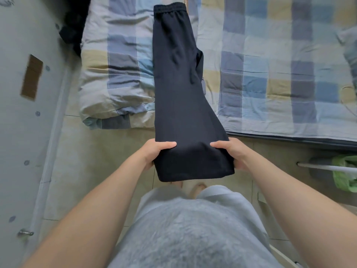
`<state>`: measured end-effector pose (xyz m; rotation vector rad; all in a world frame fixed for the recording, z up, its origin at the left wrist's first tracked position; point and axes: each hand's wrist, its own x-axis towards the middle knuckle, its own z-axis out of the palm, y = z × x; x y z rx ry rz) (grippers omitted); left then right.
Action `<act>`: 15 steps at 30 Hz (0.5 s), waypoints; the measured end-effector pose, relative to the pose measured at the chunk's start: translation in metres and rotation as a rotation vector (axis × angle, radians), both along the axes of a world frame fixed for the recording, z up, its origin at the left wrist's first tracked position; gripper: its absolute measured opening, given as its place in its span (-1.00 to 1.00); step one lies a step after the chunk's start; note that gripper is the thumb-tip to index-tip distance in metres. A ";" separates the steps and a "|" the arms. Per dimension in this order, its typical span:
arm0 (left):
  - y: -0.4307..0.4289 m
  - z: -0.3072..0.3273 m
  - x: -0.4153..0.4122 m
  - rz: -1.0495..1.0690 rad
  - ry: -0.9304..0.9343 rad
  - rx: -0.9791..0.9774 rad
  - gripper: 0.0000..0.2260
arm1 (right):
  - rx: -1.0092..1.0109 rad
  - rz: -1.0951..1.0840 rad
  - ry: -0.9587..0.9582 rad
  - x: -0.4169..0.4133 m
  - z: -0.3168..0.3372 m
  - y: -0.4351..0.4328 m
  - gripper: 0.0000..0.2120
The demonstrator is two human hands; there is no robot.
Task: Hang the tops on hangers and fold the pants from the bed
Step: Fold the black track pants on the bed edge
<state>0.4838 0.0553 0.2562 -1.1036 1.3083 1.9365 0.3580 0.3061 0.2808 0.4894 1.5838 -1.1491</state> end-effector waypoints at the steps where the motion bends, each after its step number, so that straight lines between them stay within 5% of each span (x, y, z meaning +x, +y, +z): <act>1: 0.003 0.004 0.006 0.013 -0.003 0.004 -0.65 | 0.003 -0.018 0.000 0.005 0.004 0.003 -0.75; 15: 0.095 0.020 0.129 0.356 -0.166 -0.212 -0.81 | 0.000 -0.250 0.063 0.127 0.002 0.062 -0.80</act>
